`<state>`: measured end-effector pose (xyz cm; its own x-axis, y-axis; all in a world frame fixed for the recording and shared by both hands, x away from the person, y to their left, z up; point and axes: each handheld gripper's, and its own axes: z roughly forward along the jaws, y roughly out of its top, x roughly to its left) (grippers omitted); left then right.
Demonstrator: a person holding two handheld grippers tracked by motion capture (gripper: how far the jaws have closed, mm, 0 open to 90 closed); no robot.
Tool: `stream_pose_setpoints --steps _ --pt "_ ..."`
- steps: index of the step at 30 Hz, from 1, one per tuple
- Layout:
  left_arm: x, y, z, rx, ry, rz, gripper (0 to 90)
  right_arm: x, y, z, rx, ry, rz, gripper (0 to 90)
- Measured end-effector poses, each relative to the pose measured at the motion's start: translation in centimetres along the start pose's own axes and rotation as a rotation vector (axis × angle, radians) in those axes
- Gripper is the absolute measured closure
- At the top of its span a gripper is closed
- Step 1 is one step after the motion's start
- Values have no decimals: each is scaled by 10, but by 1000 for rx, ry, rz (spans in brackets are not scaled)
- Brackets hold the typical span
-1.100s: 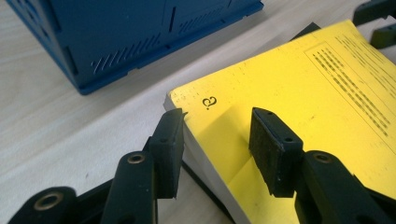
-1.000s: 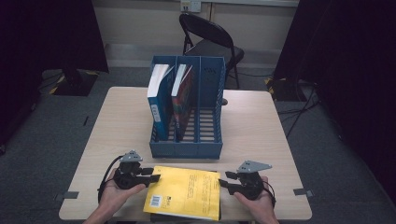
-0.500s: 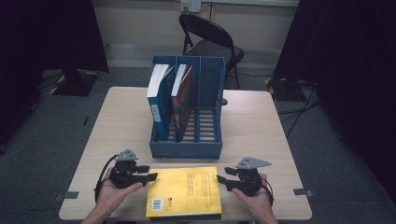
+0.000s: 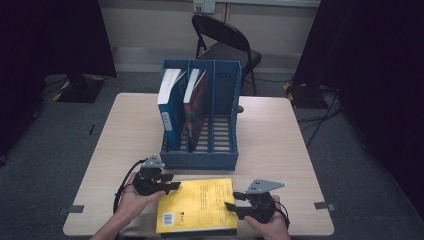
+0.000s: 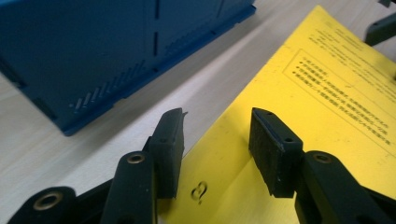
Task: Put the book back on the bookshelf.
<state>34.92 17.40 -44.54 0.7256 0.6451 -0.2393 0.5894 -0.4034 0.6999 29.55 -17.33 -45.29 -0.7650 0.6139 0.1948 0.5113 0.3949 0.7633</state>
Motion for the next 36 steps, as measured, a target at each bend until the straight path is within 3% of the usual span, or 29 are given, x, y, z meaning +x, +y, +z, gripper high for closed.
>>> stream_pose_setpoints --steps 4,11,15,19,26,34,36 --pt "-3 -3 2 -5 -44 -5 562 -2 5 5 12 10 -10 520" --pt "-7 -7 -1 -4 -52 -4 574 -7 15 17 5 23 -26 539" --pt "-7 -7 -1 2 -61 3 580 -8 23 26 0 4 -42 543" --pt "-10 -8 -2 2 -43 20 587 -5 28 31 -10 -29 -56 546" --pt "-9 -8 -2 2 -48 9 590 3 14 16 -11 21 -21 404" --pt "-12 -2 4 5 -48 9 591 16 -13 -3 2 46 -4 356" --pt "-14 0 7 2 -47 10 589 20 -15 -4 9 56 -20 348"
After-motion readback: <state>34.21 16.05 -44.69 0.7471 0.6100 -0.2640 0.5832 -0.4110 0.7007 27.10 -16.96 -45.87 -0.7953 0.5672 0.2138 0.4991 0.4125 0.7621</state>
